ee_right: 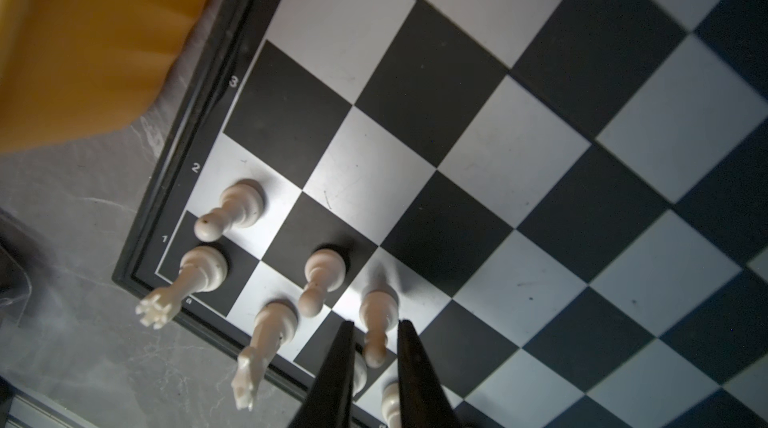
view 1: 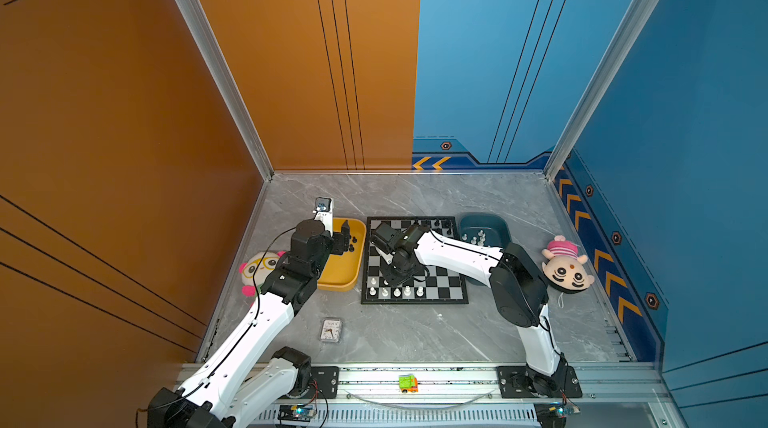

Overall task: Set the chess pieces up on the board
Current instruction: 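Lower the white pawn onto a near-row square and open the right gripper, then move the right gripper back over the teal tray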

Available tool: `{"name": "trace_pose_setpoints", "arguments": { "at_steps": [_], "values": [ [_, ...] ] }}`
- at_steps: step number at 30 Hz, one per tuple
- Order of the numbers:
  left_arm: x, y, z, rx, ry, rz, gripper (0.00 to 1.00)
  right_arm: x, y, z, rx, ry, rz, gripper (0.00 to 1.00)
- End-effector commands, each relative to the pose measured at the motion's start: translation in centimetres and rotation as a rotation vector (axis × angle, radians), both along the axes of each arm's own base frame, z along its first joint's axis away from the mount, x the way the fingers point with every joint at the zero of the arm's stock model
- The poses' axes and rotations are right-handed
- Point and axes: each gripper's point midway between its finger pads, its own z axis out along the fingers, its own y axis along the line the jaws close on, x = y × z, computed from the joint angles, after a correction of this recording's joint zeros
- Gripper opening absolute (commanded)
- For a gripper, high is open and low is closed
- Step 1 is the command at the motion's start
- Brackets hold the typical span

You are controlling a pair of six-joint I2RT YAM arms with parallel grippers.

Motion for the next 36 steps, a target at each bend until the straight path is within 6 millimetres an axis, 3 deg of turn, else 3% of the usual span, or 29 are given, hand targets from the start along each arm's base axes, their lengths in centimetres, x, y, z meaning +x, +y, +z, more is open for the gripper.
{"name": "trace_pose_setpoints", "arguments": {
  "at_steps": [1, 7, 12, 15, 19, 24, 28, 36],
  "values": [
    [-0.2, 0.0, 0.3, -0.006, -0.023, 0.004, 0.77, 0.6, -0.2, 1.7, 0.019, -0.037, -0.031, 0.24],
    [-0.2, 0.0, 0.3, -0.007, -0.024, 0.003, 0.77, 1.9, -1.5, 5.2, 0.053, -0.117, -0.071, 0.29],
    [-0.1, -0.1, 0.3, -0.015, -0.025, -0.003, 0.77, 3.3, -3.8, 8.6, 0.087, -0.181, -0.117, 0.32],
    [0.0, -0.2, 0.2, -0.022, -0.021, -0.009, 0.77, 4.4, -6.1, 10.3, 0.084, -0.23, -0.155, 0.32],
    [0.4, -0.6, 0.0, -0.048, -0.013, -0.031, 0.77, 6.4, -10.9, 11.6, 0.052, -0.286, -0.25, 0.28],
    [0.7, -1.2, -0.2, -0.068, 0.0, -0.057, 0.77, 8.5, -17.7, 11.1, -0.008, -0.302, -0.389, 0.25],
    [1.0, -1.3, -0.5, -0.072, 0.016, -0.06, 0.77, 9.2, -22.4, 9.6, -0.044, -0.289, -0.484, 0.24],
    [1.4, -1.5, -0.7, -0.081, 0.035, -0.062, 0.77, 9.8, -28.2, 6.3, -0.085, -0.238, -0.606, 0.23]
  ]
}}
